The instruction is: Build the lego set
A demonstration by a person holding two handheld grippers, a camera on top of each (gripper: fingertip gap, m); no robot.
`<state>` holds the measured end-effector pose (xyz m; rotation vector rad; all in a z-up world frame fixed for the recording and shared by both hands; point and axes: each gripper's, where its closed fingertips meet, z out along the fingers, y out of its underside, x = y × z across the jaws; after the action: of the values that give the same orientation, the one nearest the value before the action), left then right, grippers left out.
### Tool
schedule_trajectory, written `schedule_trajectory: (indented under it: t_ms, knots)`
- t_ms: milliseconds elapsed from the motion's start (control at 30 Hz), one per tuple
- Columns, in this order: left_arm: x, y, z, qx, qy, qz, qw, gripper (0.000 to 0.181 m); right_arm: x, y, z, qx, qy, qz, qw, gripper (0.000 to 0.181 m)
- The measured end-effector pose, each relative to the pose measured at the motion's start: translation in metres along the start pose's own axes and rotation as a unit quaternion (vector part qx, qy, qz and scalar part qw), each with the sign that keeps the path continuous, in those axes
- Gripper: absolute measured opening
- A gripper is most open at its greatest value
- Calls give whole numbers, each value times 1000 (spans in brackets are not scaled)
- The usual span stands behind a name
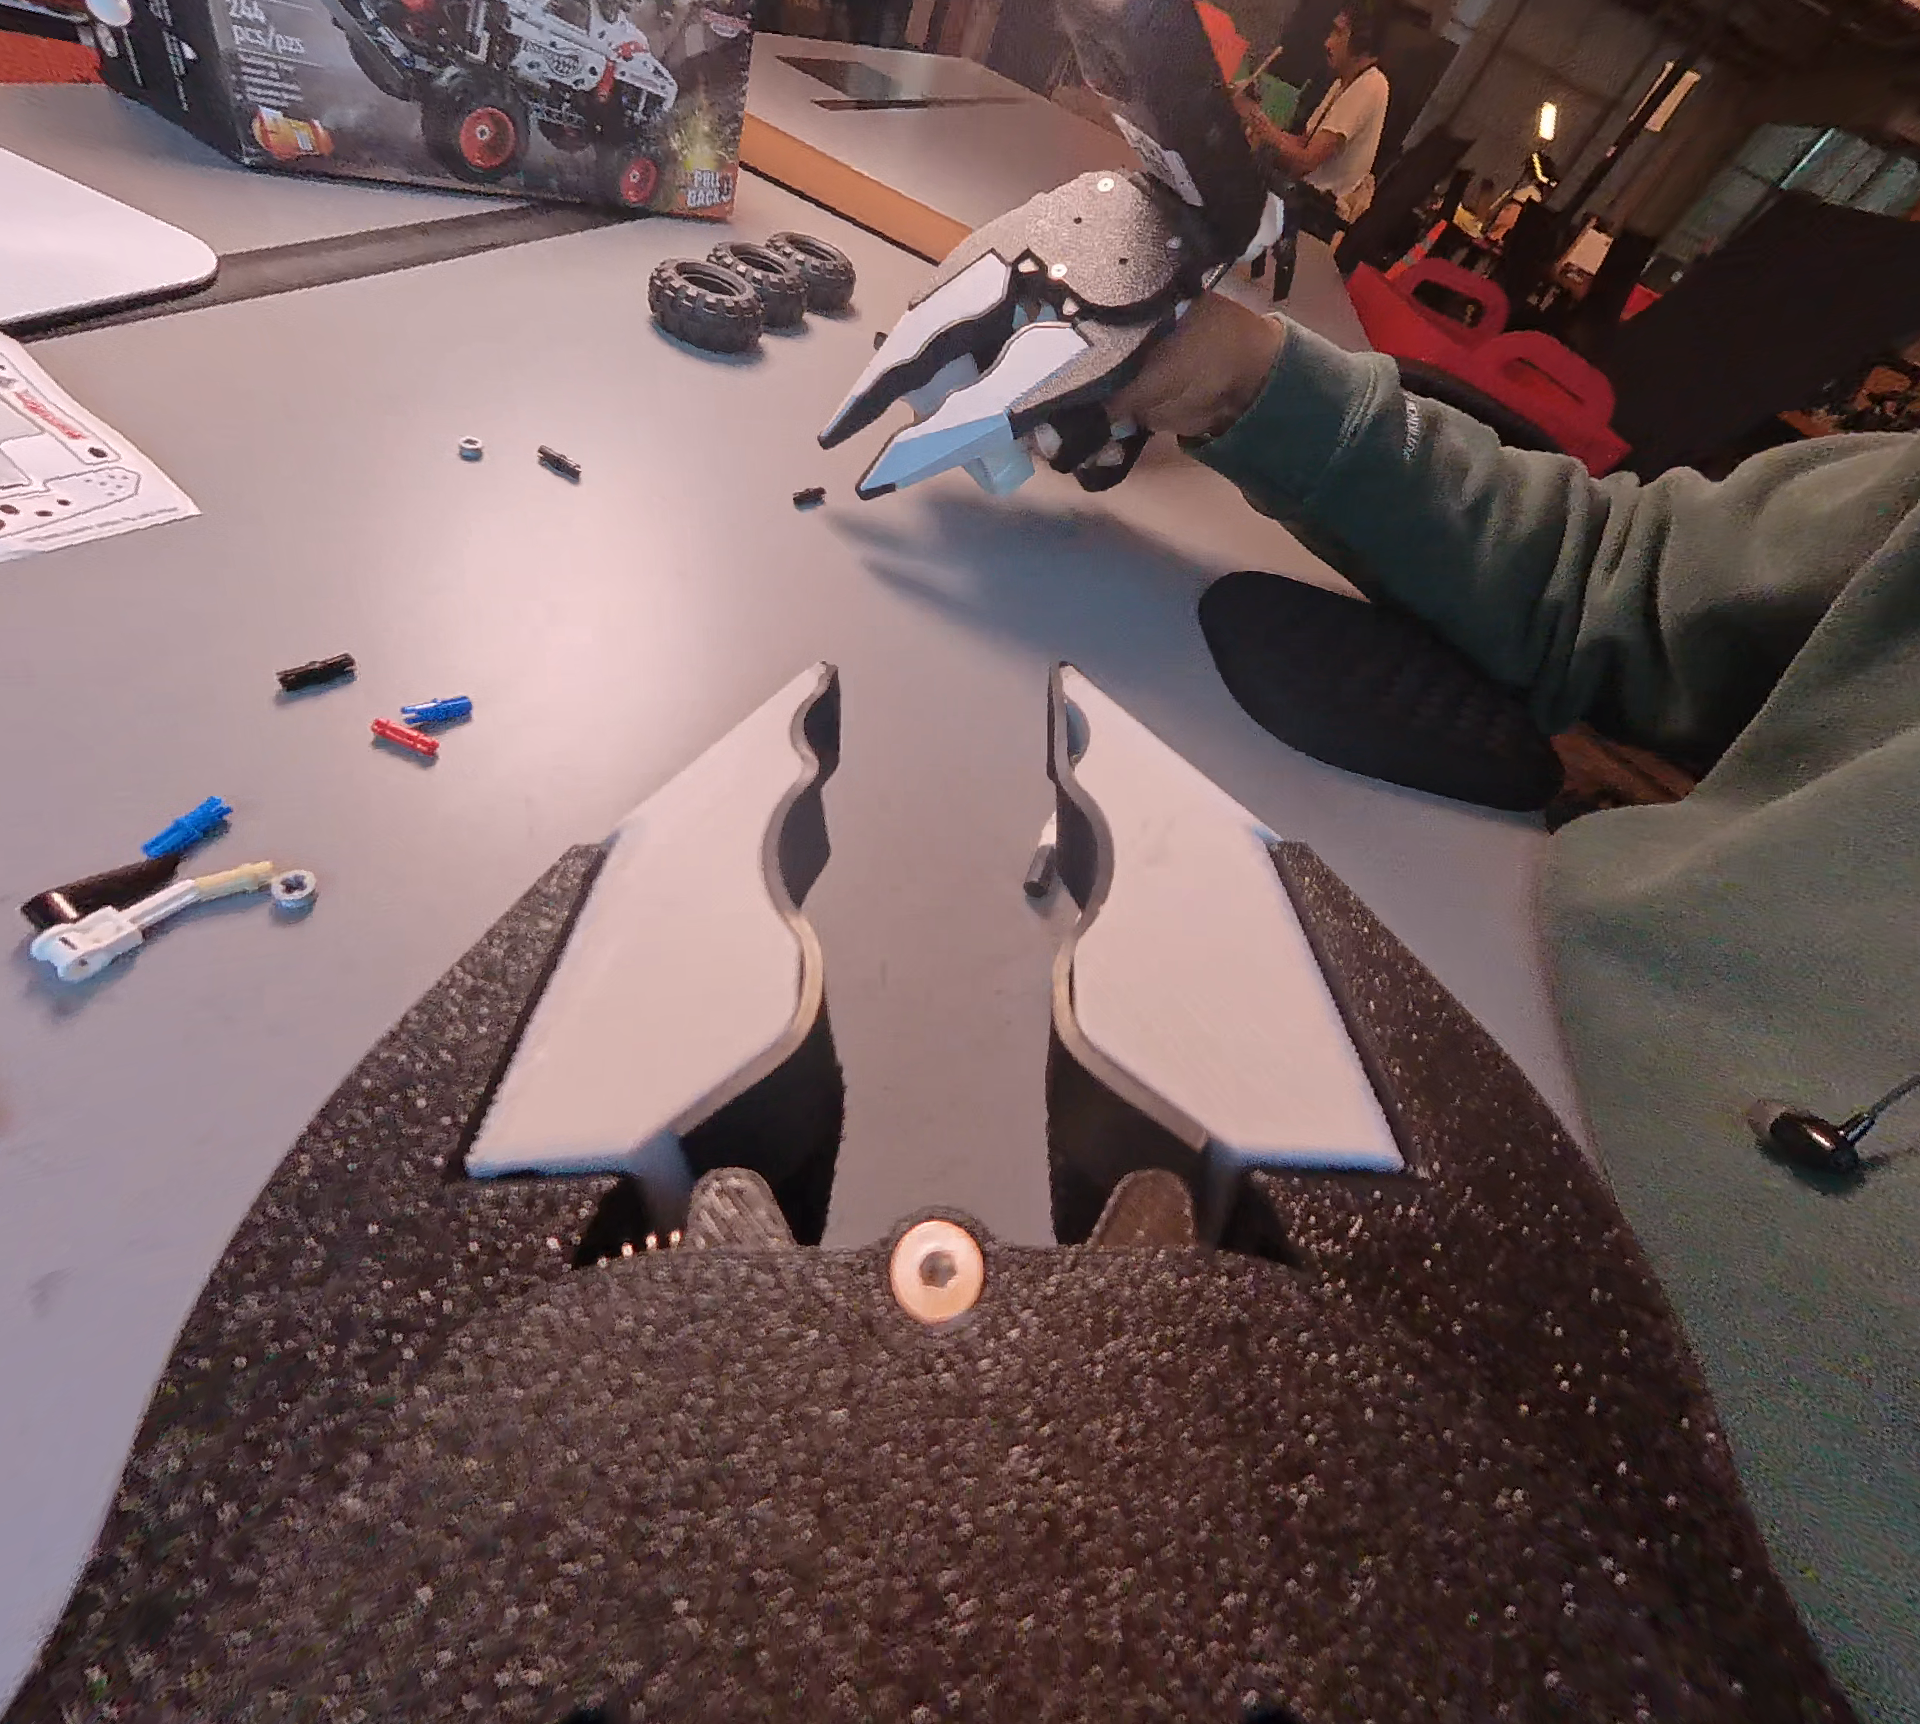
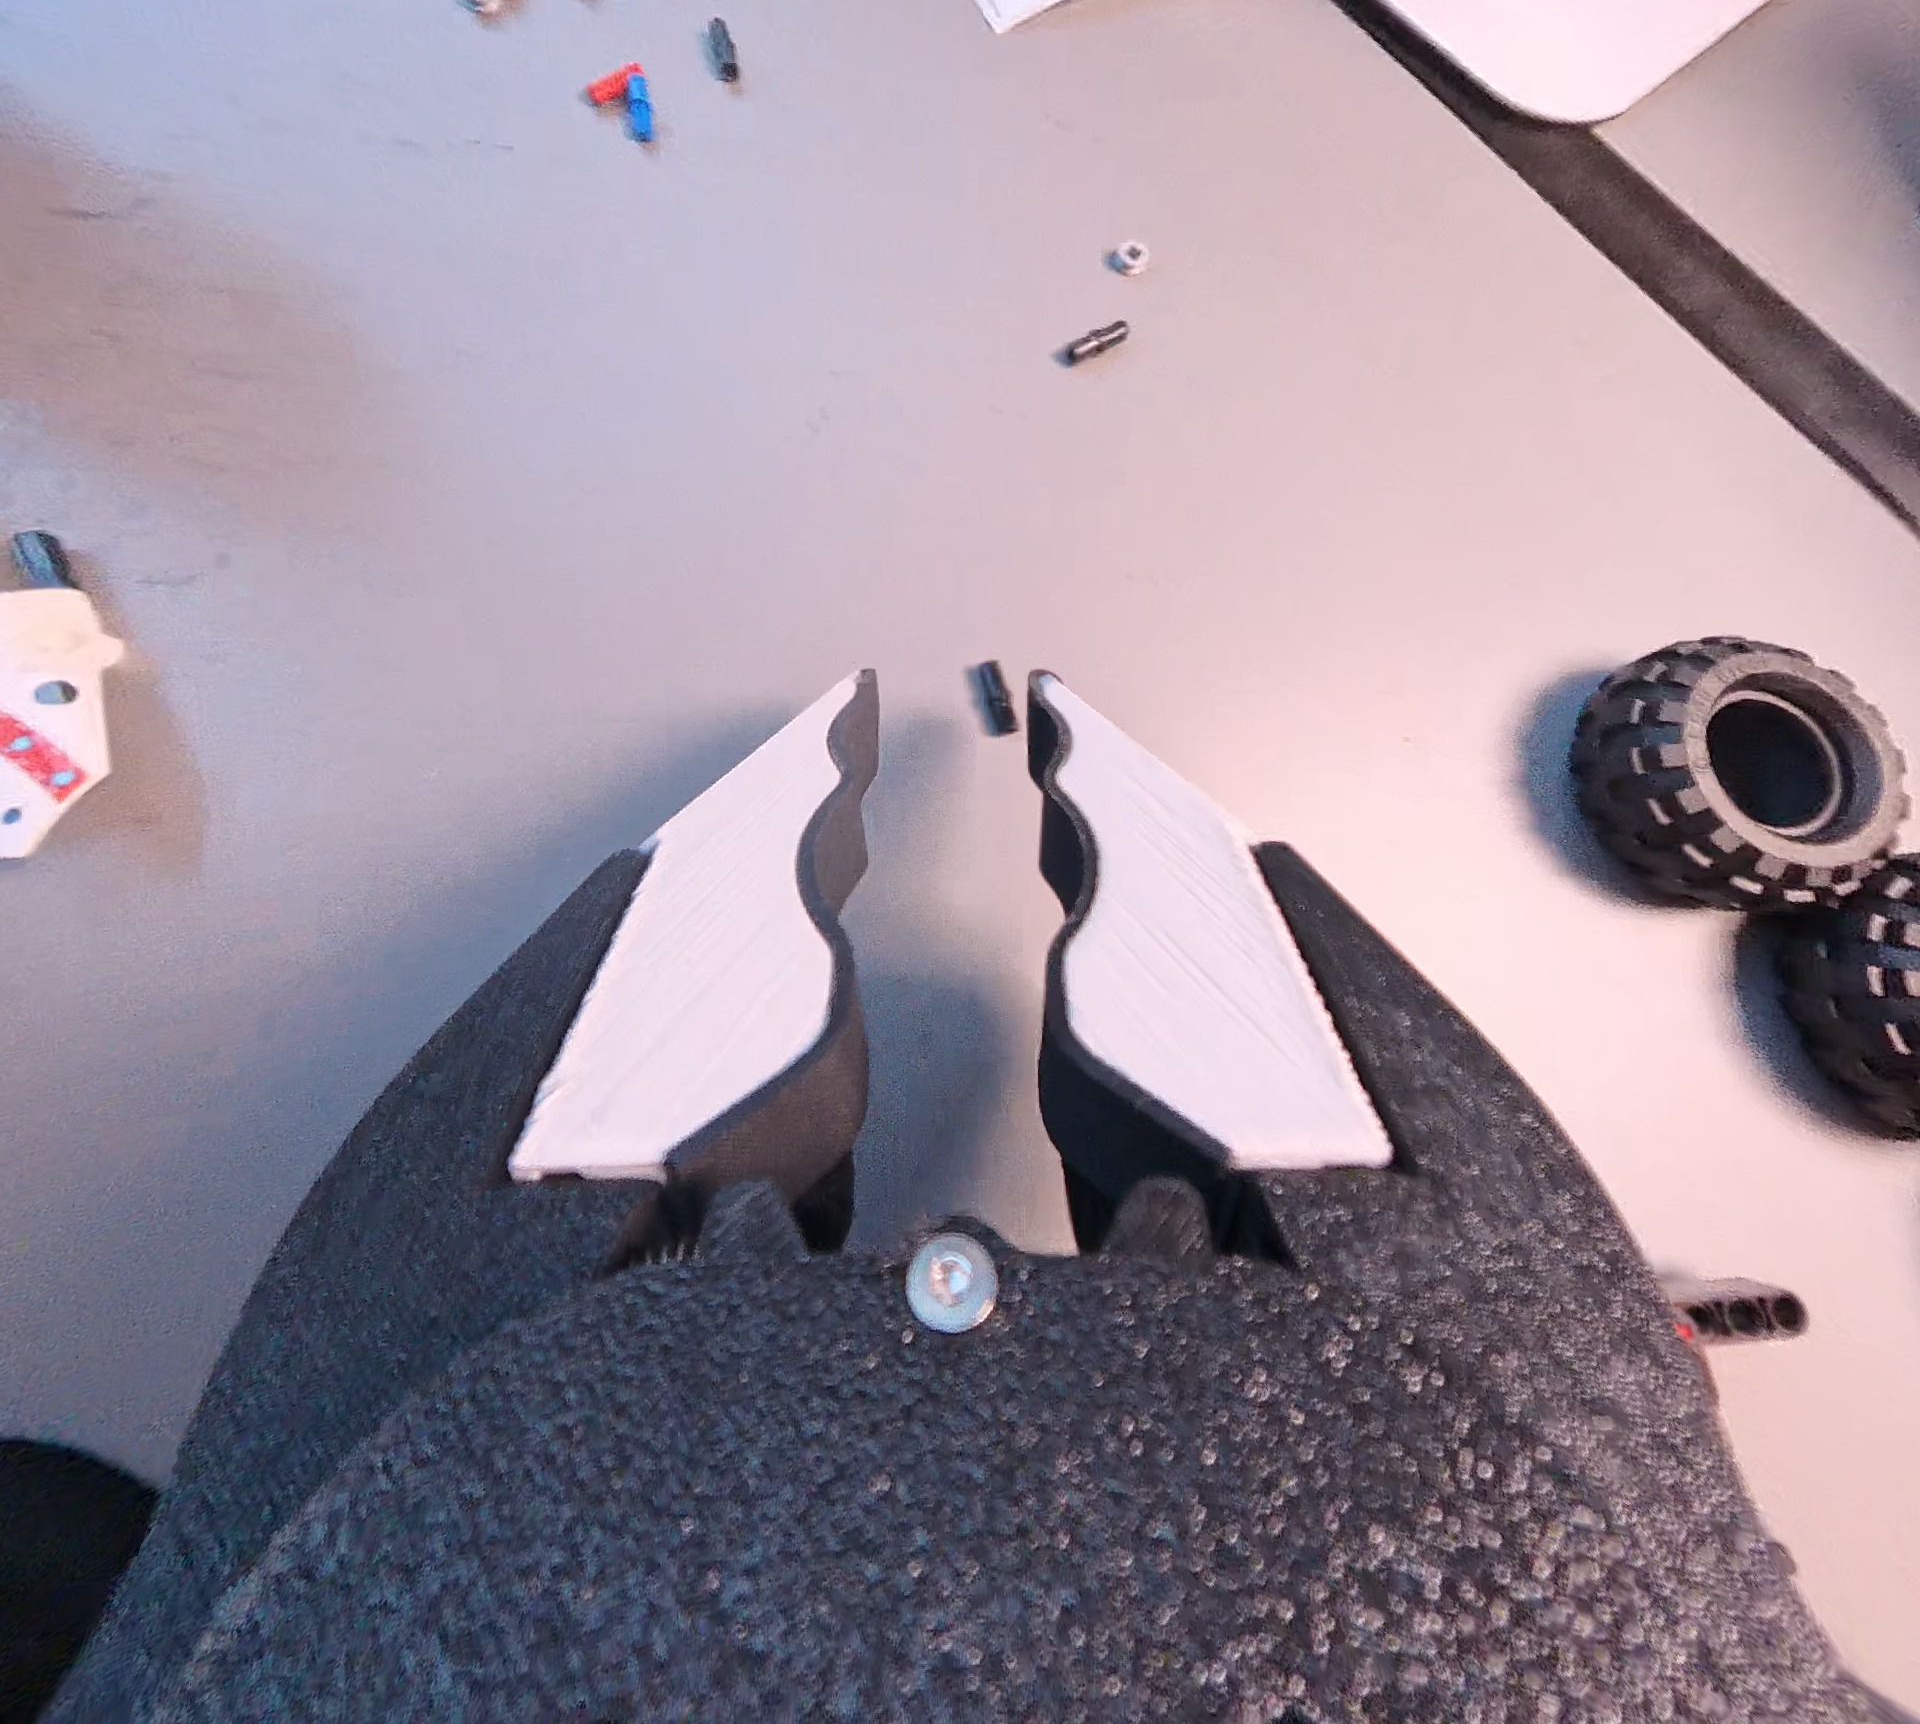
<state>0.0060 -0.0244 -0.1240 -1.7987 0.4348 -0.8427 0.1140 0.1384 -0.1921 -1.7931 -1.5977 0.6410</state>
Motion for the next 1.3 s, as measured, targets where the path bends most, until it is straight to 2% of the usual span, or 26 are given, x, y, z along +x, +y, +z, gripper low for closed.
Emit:
schedule_trajectory:
  t_ms: [100,267,333,533,733,933,1033,1133,1200,1233,1300]
  knots:
    - [3,-2,-2,15,-2,16,1000,40,6,5,8,-11,-37,29,999,26]
    - [9,1,5,10,-11,59,998,42,4,14,14,-51,-52,14,997,26]
    - [9,4,8,3,-10,61,998,43,6,15,15,-61,-42,6,997,20]
    - [9,9,11,-10,-14,76,997,42,7,15,15,-60,-30,3,998,19]
    - [7,9,11,-12,-21,73,997,42,-3,15,14,-54,-19,-32,998,0]
    - [7,15,13,-28,-28,79,996,42,-12,15,8,-37,-18,-42,998,0]
    - [7,16,14,-33,-31,84,995,42,-5,10,4,-25,-1,-40,999,1]
    - [6,18,16,-39,-31,82,995,42,5,5,10,-31,2,-35,999,19]
    - [6,18,16,-41,-31,77,996,40,6,12,19,-56,-19,-30,998,15]
    - [7,19,15,-41,-30,74,996,40,-3,8,19,-47,-55,-13,997,4]
    - [6,18,14,-39,-32,73,996,39,-15,3,17,-38,-87,-10,995,4]
